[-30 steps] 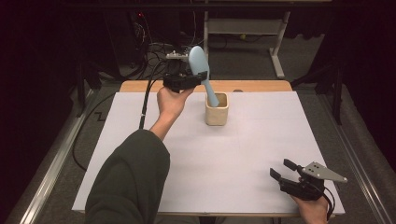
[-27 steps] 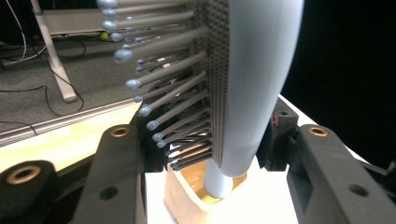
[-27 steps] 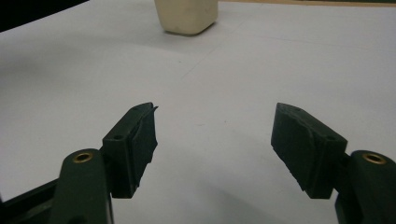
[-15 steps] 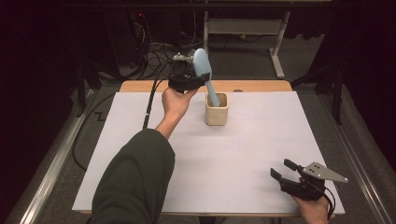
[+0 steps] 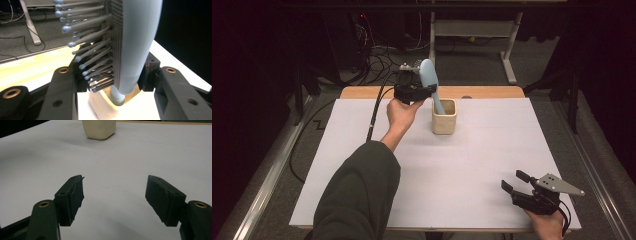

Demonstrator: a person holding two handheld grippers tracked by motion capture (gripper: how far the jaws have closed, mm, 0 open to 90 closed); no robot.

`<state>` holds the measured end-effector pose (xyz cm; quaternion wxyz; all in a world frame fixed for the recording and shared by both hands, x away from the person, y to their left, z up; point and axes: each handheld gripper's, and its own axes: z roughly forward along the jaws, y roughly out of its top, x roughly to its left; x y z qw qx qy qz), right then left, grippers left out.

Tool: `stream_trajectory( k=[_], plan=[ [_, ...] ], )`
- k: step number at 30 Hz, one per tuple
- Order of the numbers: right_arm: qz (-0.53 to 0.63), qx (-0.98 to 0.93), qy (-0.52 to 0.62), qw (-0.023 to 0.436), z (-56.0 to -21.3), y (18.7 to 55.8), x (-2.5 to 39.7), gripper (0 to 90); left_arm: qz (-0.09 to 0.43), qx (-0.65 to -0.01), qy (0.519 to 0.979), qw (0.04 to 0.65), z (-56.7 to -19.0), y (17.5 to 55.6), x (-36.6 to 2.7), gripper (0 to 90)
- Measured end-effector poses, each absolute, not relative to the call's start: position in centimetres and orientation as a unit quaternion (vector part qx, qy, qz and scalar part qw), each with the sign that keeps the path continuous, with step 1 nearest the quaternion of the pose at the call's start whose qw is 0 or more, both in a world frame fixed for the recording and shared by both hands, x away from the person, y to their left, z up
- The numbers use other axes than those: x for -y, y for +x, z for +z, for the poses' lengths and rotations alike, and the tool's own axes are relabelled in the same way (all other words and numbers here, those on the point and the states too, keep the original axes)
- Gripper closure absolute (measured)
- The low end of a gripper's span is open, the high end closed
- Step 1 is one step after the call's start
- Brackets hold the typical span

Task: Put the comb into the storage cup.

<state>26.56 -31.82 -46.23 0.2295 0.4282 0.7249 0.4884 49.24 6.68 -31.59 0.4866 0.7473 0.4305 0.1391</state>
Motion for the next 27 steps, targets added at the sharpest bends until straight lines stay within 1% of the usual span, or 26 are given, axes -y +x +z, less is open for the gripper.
stream_trajectory(
  k=[15,27],
  plan=[
    [0.487,-0.725,0.429,0.228,-46.3,26.6,31.8,31.3,0.131,-0.437,0.751,0.476,-33.3,49.4,-6.4,52.8],
    [0.487,-0.725,0.429,0.229,-46.3,26.6,31.7,31.7,0.131,-0.435,0.757,0.469,-33.8,49.3,-6.0,52.4]
  ],
)
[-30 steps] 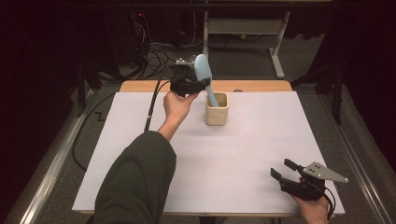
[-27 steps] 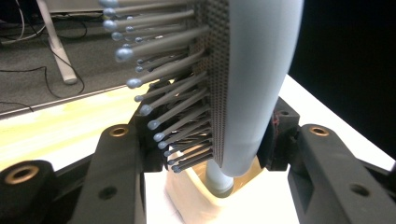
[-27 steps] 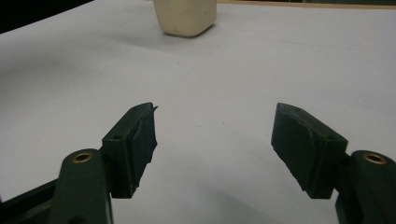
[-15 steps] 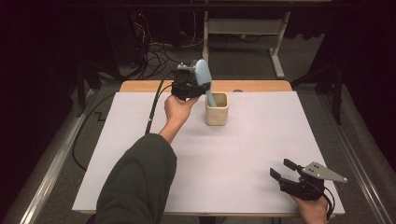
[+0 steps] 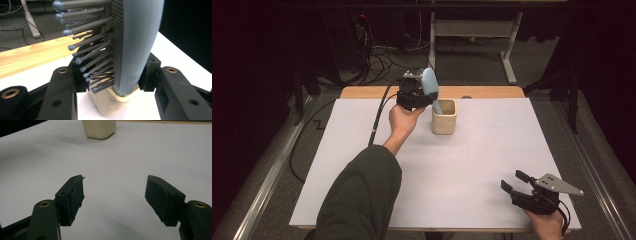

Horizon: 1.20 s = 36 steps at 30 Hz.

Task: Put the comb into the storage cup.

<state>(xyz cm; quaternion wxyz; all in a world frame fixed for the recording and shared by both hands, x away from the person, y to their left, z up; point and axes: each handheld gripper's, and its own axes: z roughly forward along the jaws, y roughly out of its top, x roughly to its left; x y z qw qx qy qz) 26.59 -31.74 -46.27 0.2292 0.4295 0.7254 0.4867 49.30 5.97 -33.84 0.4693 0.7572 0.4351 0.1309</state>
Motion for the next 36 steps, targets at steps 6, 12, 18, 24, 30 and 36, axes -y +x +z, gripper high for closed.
stream_trajectory(
  k=[6,12,18,24,30,36],
  plan=[
    [0.487,-0.725,0.430,0.229,-46.3,26.6,31.7,31.7,0.130,-0.437,0.761,0.462,-34.3,49.4,-5.7,52.2],
    [0.487,-0.725,0.429,0.230,-46.3,26.6,31.7,31.8,0.128,-0.435,0.763,0.460,-34.7,49.5,-5.3,52.1],
    [0.487,-0.725,0.429,0.229,-46.3,26.6,31.7,31.8,0.127,-0.436,0.765,0.458,-35.1,49.5,-5.4,51.7],
    [0.488,-0.725,0.429,0.229,-46.3,26.6,31.7,31.8,0.128,-0.434,0.767,0.454,-35.4,49.4,-5.3,51.3],
    [0.486,-0.726,0.429,0.227,-46.3,26.6,31.7,31.8,0.129,-0.434,0.770,0.450,-35.7,49.3,-5.0,50.8],
    [0.487,-0.725,0.430,0.228,-46.3,26.6,31.7,31.8,0.128,-0.432,0.774,0.445,-35.9,49.3,-4.8,50.4]
  ],
)
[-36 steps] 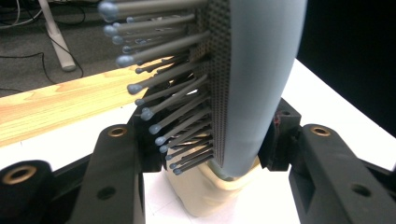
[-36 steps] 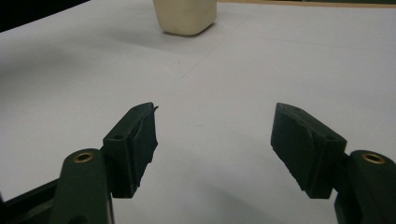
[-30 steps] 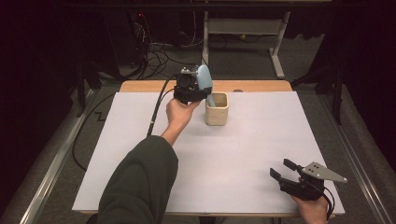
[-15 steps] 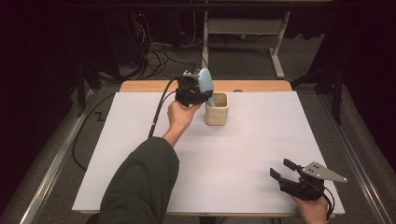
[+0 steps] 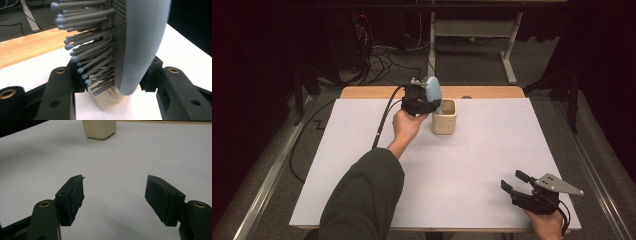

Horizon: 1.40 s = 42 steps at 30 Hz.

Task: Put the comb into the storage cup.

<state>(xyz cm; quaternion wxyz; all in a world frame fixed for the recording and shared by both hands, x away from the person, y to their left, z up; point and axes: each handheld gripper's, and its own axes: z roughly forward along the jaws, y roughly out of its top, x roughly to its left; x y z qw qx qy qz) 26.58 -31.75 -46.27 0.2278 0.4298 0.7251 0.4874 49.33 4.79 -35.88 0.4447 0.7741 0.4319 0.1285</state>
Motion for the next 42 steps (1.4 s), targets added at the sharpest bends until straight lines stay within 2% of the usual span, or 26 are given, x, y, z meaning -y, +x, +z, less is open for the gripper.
stream_trajectory(
  k=[8,22,25,42],
  plan=[
    [0.487,-0.726,0.429,0.227,-46.3,26.6,31.7,31.8,0.130,-0.432,0.775,0.442,-35.8,49.2,-4.8,48.4],
    [0.488,-0.725,0.430,0.228,-46.3,26.6,31.8,31.9,0.171,-0.410,0.782,0.437,-35.4,48.4,-4.6,30.4],
    [0.488,-0.724,0.430,0.228,-46.3,26.6,31.8,31.9,0.184,-0.407,0.786,0.428,-35.5,48.3,-4.6,29.7],
    [0.490,-0.723,0.429,0.231,-46.2,26.5,31.8,31.9,0.166,-0.406,0.792,0.424,-35.2,48.1,-5.7,19.7]
  ],
)
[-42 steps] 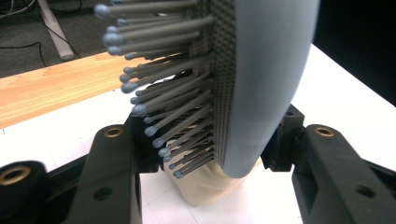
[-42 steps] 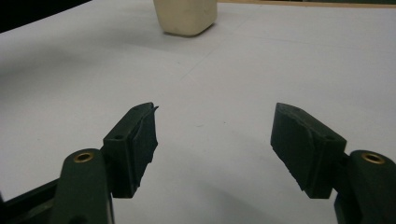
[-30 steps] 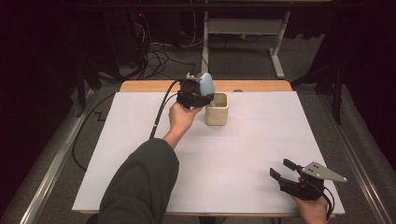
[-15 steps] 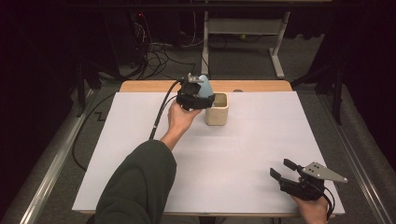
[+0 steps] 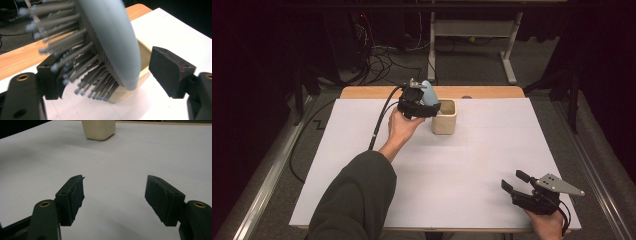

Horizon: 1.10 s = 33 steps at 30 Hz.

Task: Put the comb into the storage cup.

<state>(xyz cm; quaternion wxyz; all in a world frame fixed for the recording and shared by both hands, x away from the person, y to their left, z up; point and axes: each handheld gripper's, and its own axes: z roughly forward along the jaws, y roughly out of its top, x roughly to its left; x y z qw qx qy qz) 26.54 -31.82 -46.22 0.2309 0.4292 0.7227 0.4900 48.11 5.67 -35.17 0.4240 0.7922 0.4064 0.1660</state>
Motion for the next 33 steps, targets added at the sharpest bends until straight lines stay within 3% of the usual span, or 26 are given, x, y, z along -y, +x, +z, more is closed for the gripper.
stream_trajectory(
  k=[33],
  plan=[
    [0.490,-0.722,0.430,0.232,-46.2,26.5,31.8,31.9,0.158,-0.404,0.795,0.424,-35.6,46.8,-6.9,18.1]
  ],
)
